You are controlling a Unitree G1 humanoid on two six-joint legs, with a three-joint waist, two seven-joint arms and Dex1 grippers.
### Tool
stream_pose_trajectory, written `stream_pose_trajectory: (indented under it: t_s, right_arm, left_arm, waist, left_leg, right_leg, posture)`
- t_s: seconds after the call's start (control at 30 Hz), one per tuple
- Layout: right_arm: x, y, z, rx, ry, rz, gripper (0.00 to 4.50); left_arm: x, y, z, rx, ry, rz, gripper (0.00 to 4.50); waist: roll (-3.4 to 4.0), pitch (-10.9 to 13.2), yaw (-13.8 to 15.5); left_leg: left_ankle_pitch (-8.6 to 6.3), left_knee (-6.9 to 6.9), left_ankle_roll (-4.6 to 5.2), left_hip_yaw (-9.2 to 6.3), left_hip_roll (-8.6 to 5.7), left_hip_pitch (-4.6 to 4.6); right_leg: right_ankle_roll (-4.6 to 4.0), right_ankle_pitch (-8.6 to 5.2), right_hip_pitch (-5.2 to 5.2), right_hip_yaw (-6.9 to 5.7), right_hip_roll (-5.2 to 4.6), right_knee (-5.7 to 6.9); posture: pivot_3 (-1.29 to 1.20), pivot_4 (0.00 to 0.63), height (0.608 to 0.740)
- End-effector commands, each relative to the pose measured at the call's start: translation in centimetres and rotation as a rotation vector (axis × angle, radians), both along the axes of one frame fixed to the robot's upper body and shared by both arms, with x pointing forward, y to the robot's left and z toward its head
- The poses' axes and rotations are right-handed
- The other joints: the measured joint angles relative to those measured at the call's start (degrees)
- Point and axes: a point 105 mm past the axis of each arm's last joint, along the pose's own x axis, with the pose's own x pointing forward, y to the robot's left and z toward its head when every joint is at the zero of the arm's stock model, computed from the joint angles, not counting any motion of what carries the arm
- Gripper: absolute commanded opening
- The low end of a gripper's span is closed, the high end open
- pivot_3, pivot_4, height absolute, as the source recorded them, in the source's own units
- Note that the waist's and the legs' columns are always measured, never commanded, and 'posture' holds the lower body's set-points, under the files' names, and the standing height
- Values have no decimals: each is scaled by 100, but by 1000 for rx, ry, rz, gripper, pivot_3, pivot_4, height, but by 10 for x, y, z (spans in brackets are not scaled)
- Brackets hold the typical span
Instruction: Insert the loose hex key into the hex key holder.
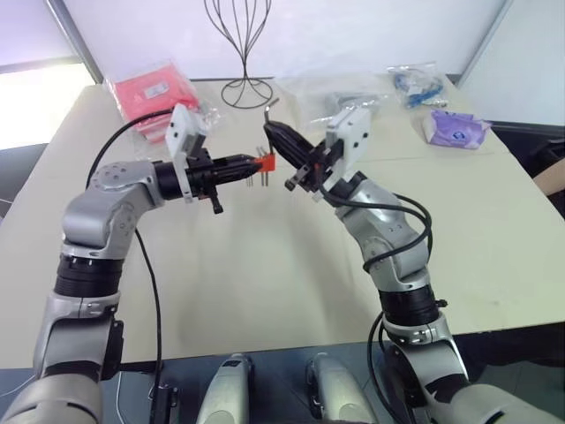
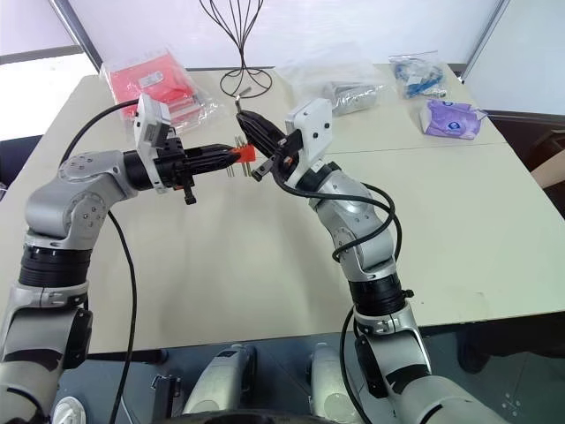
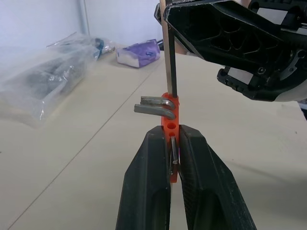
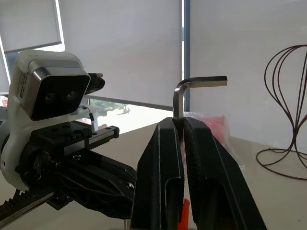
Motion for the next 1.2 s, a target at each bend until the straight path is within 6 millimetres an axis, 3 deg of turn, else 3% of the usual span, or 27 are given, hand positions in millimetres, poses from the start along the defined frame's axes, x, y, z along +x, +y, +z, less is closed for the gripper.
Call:
stream_pose_trajectory:
  t_s: [0.03, 1.2]
  right_arm:
    - [-8, -1, 15, 28, -58, 7, 66]
    - [-7, 1, 14, 40, -53, -4, 66]
  left_arm:
    - [-2, 1, 17, -23, -66, -2, 0]
    - [-3, 2, 22, -66, -58, 4, 0]
  waist:
    - [0, 0, 0]
    - [0, 0, -1]
  left_leg:
    - [0, 0, 0, 0, 0, 0]
    - [0, 1, 0, 0, 0, 0]
  right_leg:
    - [0, 0, 0, 0, 0, 0]
    - [0, 0, 0, 0, 0, 1]
  posture:
    - [0, 150, 740]
    - [0, 150, 740]
